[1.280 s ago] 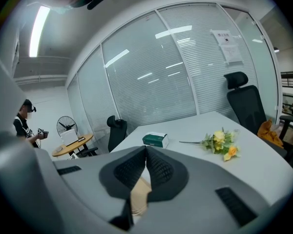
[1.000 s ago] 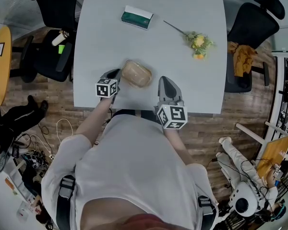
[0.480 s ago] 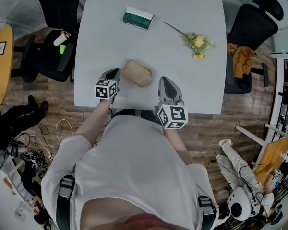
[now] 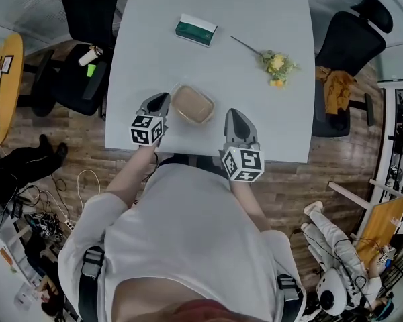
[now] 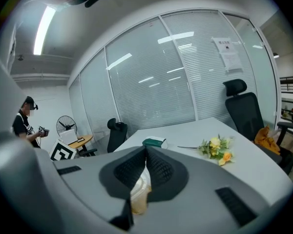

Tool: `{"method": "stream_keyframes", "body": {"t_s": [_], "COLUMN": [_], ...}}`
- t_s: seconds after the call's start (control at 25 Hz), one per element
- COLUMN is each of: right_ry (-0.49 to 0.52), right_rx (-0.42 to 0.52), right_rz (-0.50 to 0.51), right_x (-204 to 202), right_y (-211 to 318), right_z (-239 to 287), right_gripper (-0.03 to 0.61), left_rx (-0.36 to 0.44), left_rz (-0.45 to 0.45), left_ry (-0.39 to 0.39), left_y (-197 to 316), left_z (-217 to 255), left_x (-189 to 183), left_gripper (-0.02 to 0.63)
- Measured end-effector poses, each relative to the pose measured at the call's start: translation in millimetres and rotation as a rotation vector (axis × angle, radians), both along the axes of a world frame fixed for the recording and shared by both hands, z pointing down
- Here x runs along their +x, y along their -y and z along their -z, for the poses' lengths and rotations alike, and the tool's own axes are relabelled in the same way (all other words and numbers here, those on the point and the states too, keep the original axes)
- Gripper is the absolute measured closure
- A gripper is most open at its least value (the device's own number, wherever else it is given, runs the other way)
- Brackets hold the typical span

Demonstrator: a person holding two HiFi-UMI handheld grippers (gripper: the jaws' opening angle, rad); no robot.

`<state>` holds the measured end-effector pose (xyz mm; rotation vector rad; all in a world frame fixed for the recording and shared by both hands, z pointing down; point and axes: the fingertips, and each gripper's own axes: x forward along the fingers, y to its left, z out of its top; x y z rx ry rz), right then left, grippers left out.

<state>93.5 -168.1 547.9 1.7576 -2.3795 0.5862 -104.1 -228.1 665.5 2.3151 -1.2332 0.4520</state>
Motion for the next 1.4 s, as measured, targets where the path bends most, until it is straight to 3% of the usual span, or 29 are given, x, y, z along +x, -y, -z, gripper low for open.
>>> {"method": "stream_keyframes", "body": {"t_s": [0.32, 0.64, 1.4], "right_ry": [0.040, 0.030, 0.018], "right_rx": [0.071, 0.137, 0.171], "right_rz": [-0.015, -0.010, 0.015], "right_x": [4.3, 5.8, 6.8], "right_y": [-2.6, -0.8, 8.7], "right_z": [36.5, 63.4, 76.8], "right_gripper": [0.569, 0.569, 0.569], "left_rx": [0.203, 0.320, 0.456], "left_rz": [-0.004, -0.003, 0.010], "left_ry": [-0.019, -0.046, -0.101], "left_y": [-6.2, -17.8, -26.1], "left_z": [78.8, 120.6, 180.4], "left_x": [2.5, 0.2, -4.6], "left_gripper": [0.588, 0.588, 0.589]}}
